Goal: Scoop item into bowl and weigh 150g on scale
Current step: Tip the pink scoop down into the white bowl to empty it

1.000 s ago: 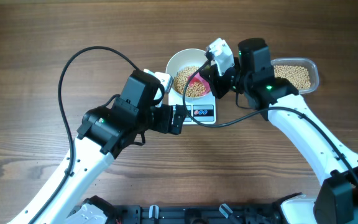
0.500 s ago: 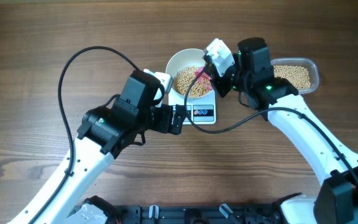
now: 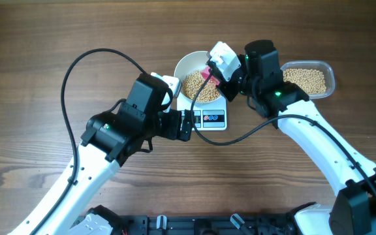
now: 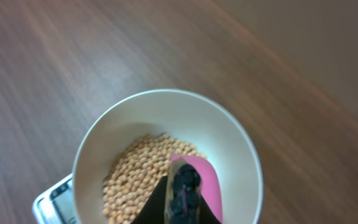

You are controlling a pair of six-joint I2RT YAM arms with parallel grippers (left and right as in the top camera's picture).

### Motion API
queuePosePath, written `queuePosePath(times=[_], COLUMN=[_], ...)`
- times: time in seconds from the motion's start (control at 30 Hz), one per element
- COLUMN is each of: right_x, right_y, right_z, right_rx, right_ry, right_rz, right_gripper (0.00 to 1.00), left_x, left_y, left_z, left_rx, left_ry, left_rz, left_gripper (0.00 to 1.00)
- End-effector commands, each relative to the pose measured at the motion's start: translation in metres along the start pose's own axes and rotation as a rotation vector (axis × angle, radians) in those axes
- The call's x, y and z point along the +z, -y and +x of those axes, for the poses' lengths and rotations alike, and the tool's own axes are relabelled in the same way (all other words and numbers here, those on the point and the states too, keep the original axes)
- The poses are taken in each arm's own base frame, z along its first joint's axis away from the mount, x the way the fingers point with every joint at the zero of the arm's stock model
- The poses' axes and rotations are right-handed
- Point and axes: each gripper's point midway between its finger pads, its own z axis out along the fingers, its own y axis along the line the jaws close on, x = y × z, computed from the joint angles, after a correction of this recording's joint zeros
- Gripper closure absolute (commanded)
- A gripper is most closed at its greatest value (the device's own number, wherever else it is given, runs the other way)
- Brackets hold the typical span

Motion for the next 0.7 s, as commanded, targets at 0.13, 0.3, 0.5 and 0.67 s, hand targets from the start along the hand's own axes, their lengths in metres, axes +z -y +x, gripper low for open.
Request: queuePosePath(times=[0.13,0.3,0.5,0.67], right_x=[-0.005,-0.005,-0.006,-0.006], right_y=[0.015,0.014,0.015,0.016], right_z=[-0.019,-0.030,-0.035,-0.034], right_rx=[-0.113,-0.132,-0.088,0.113], right_ry=[0.045,0.082,0.103,0.111], right_rz=[0.077,0.085,0.090,0.082], right_gripper=[0.96,0.96,0.96,0.96], left_x=[0.001,0.001,0.001,0.001], left_y=[-0.001,-0.001,-0.001,-0.001], left_z=[0.001,0.001,0.001,0.001], left_rx=[0.024,0.024,0.024,0.024], left_ry=[-0.002,-0.002,-0.002,-0.002], left_rz=[-0.008,-0.008,-0.008,-0.008], left_gripper=[0.00,0.00,0.00,0.00])
